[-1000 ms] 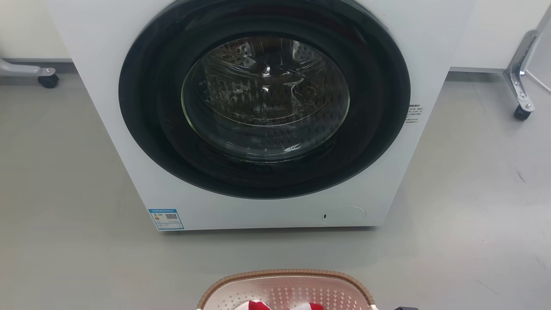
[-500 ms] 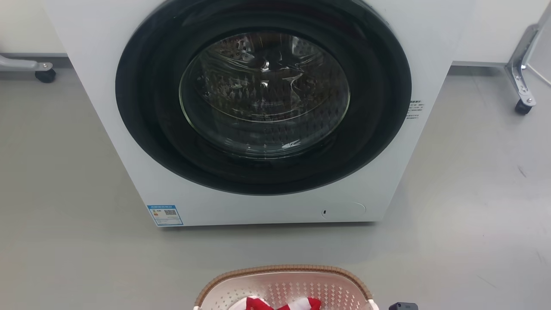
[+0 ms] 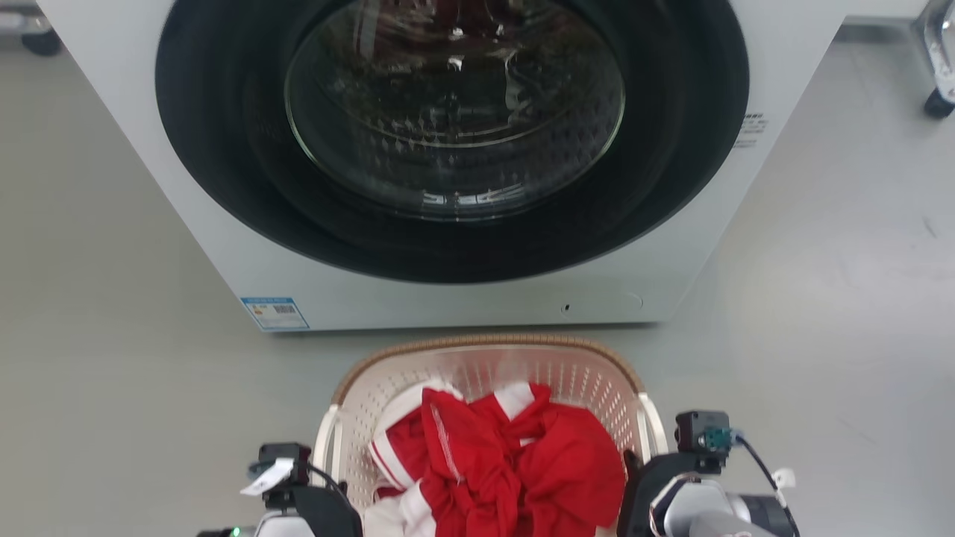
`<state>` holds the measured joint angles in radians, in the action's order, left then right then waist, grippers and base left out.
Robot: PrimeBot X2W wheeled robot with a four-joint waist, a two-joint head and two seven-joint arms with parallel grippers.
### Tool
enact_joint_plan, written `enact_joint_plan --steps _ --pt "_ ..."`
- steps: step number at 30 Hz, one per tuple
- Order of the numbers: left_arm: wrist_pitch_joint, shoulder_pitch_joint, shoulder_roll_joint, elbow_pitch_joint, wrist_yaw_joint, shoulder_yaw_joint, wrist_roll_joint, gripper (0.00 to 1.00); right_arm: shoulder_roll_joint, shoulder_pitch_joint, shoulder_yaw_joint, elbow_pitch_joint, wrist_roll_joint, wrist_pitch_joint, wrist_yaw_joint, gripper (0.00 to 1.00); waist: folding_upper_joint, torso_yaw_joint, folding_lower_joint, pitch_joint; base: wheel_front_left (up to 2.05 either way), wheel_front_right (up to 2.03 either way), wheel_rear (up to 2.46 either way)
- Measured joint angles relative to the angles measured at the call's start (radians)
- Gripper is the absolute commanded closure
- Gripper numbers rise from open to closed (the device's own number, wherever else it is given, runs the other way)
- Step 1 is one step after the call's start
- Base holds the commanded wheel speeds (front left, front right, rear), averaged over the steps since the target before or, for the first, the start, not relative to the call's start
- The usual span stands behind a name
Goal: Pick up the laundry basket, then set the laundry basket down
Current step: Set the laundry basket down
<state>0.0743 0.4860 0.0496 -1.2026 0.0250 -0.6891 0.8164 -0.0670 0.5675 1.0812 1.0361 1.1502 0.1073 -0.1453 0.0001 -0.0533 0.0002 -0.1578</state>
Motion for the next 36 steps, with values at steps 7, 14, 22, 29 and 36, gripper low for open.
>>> enact_joint_plan --steps 7,14,22,29,36 --pt "0.019 0.070 0.004 0.013 -0.007 0.007 0.000 1.00 0.000 0.087 -0.008 0.015 -0.009 0.022 0.001 1.00 0.0000 -0.004 0.0000 -0.082 0.00 0.00 0.00" --pt "0.035 0.139 0.002 0.021 -0.016 0.012 0.000 1.00 0.000 0.169 -0.012 0.037 -0.024 0.053 0.005 1.00 0.0001 -0.013 -0.0001 -0.198 0.00 0.00 0.00" --pt "0.055 0.217 0.002 0.034 -0.020 0.019 -0.001 1.00 -0.002 0.262 -0.013 0.058 -0.034 0.067 0.005 1.00 0.0001 -0.023 0.0000 -0.317 0.00 0.00 0.00" --pt "0.070 0.289 0.000 0.043 -0.025 0.024 -0.007 1.00 -0.004 0.342 -0.018 0.078 -0.048 0.080 0.005 1.00 0.0001 -0.031 0.0000 -0.422 0.00 0.00 0.00" --pt "0.087 0.354 -0.001 0.047 -0.025 0.027 -0.009 1.00 -0.005 0.416 -0.026 0.104 -0.060 0.094 0.006 1.00 0.0002 -0.037 0.0000 -0.527 0.00 0.00 0.00"
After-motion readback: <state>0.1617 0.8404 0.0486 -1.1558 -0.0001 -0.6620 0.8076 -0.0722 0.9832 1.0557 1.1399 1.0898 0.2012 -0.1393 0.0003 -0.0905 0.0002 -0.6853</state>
